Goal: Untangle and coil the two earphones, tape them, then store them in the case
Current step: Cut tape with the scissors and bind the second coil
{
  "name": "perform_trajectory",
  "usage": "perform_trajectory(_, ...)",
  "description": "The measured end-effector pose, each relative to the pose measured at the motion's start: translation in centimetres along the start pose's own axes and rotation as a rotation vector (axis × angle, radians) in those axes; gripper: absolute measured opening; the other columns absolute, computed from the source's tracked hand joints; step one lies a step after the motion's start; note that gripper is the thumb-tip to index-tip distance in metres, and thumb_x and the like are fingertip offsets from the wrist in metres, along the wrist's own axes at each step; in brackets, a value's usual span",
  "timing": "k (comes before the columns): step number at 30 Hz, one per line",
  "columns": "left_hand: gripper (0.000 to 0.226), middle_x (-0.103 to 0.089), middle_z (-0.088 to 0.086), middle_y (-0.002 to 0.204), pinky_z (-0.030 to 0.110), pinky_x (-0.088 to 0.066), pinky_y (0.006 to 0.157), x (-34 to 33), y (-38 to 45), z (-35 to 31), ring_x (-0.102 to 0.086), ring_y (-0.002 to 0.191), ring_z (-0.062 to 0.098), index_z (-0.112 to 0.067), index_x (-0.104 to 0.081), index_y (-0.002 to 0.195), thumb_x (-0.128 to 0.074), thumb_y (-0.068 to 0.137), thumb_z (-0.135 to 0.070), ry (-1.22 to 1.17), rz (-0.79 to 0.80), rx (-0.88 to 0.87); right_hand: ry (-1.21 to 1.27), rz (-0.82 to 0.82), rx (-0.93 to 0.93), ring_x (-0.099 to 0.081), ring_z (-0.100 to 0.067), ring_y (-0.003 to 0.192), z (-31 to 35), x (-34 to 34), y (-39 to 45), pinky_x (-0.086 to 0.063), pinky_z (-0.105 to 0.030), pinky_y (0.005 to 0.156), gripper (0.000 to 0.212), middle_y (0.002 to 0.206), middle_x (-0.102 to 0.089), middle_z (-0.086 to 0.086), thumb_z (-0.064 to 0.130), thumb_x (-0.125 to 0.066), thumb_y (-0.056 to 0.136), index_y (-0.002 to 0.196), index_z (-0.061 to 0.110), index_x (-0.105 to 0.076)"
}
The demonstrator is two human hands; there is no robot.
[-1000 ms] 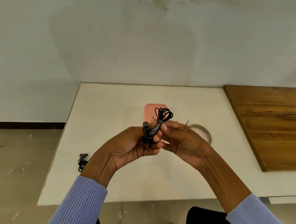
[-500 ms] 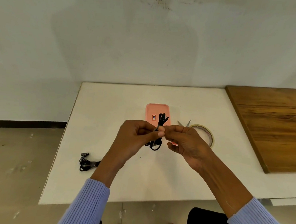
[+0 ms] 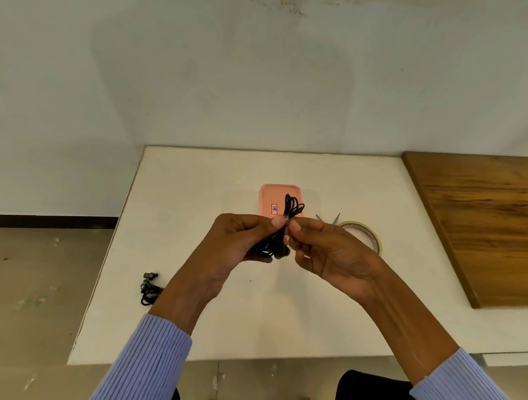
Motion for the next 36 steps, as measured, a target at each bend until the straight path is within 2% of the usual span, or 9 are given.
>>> perform_trajectory(3, 0.031, -0.07, 0.005, 0.069, 0.022, -0.054, 0.057, -0.3, 0.0, 0.5, -0.07, 0.071, 0.021, -0.007, -0.072, 0.085, -0.058, 0.08, -0.035, -0.083, 0.03, 0.084, -0.066, -0.027, 0.125, -0.063, -0.007, 0.071, 0.7, 0.0, -0.1, -0.05, -0.017, 0.059, 0.01, 0.076, -0.069, 0.002, 0.02, -0.069, 0.068, 0.077, 0.017, -0.072)
perform_trajectory(6, 0.03, -0.073, 0.01, 0.079, 0.026, -0.057, 0.066, 0.3, 0.2, 1.0, -0.072, 0.08, 0.024, -0.005, -0.072, 0.092, -0.062, 0.085, -0.032, 0.024, -0.003, 0.083, -0.277, -0.161, 0.245, -0.067, -0.006, 0.08, 1.2, 0.8, -0.4, -0.05, -0.017, 0.061, 0.008, 0.085, -0.073, 0.002, 0.016, -0.071, 0.076, 0.083, 0.015, -0.074)
perform_trajectory(10, 0.028, -0.073, 0.012, 0.082, 0.028, -0.058, 0.071, 0.5, 0.2, 1.3, -0.072, 0.081, 0.023, -0.003, -0.07, 0.094, -0.063, 0.085, -0.029, 0.079, -0.037, 0.062, -0.335, -0.267, 0.314, -0.068, -0.008, 0.085, 1.2, 1.1, -0.5, -0.051, -0.016, 0.062, 0.009, 0.089, -0.074, 0.001, 0.014, -0.069, 0.08, 0.088, 0.015, -0.074)
perform_trajectory(16, 0.025, -0.068, 0.003, 0.069, 0.022, -0.053, 0.057, -0.7, 0.1, 1.2, -0.069, 0.069, 0.016, -0.009, -0.069, 0.079, -0.058, 0.086, -0.03, -0.15, 0.048, 0.136, -0.139, -0.01, 0.208, -0.066, -0.013, 0.078, 1.2, -0.1, -0.3, -0.053, -0.025, 0.072, 0.018, 0.083, -0.07, -0.002, 0.018, -0.067, 0.074, 0.089, 0.013, -0.073)
perform_trajectory(22, 0.028, -0.063, 0.0, 0.063, 0.02, -0.05, 0.049, -1.5, -0.2, 1.6, -0.063, 0.058, 0.012, -0.011, -0.066, 0.075, -0.057, 0.081, -0.036, -0.276, 0.15, 0.223, -0.115, 0.086, 0.145, -0.062, -0.011, 0.076, 1.0, -0.7, -0.2, -0.052, -0.024, 0.077, 0.02, 0.08, -0.066, -0.001, 0.019, -0.064, 0.077, 0.093, 0.008, -0.069)
perform_trajectory(25, 0.033, -0.069, 0.004, 0.071, 0.022, -0.051, 0.053, -1.2, -0.4, 1.7, -0.067, 0.064, 0.015, -0.009, -0.068, 0.083, -0.054, 0.087, -0.037, -0.125, 0.162, 0.219, -0.194, 0.052, 0.177, -0.062, -0.01, 0.075, 1.0, -0.4, -0.3, -0.052, -0.023, 0.074, 0.014, 0.077, -0.067, 0.001, 0.022, -0.066, 0.076, 0.084, 0.015, -0.073)
perform_trajectory(29, 0.033, -0.074, 0.01, 0.09, 0.03, -0.059, 0.072, 0.6, 0.3, 1.4, -0.071, 0.087, 0.022, -0.008, -0.071, 0.096, -0.062, 0.084, -0.036, 0.102, -0.005, 0.083, -0.244, -0.146, 0.221, -0.067, -0.004, 0.079, 1.1, 1.0, -0.3, -0.051, -0.018, 0.065, 0.011, 0.083, -0.073, 0.004, 0.019, -0.069, 0.076, 0.085, 0.015, -0.074)
perform_trajectory(33, 0.025, -0.074, 0.012, 0.083, 0.031, -0.059, 0.072, 0.9, 0.5, 1.3, -0.069, 0.076, 0.018, -0.006, -0.073, 0.09, -0.07, 0.08, -0.029, 0.162, -0.095, 0.031, -0.22, -0.259, 0.211, -0.064, 0.001, 0.07, 0.7, 1.5, -0.4, -0.05, -0.017, 0.062, 0.005, 0.075, -0.072, 0.009, 0.018, -0.072, 0.077, 0.08, 0.016, -0.075)
perform_trajectory(36, 0.023, -0.073, 0.017, 0.085, 0.032, -0.059, 0.072, 0.9, 0.6, 1.5, -0.07, 0.079, 0.026, -0.001, -0.073, 0.089, -0.068, 0.082, -0.023, 0.116, -0.099, 0.039, -0.179, -0.228, 0.126, -0.062, -0.002, 0.069, 0.2, 1.4, -0.2, -0.051, -0.017, 0.06, 0.006, 0.074, -0.071, 0.007, 0.018, -0.073, 0.075, 0.08, 0.017, -0.075)
Point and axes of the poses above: each hand's wrist, its own y-axis towards the middle knuckle, its own x-axis out of the back of the hand, z = x × y, the point moved 8 cm from there along y, towards the middle knuckle
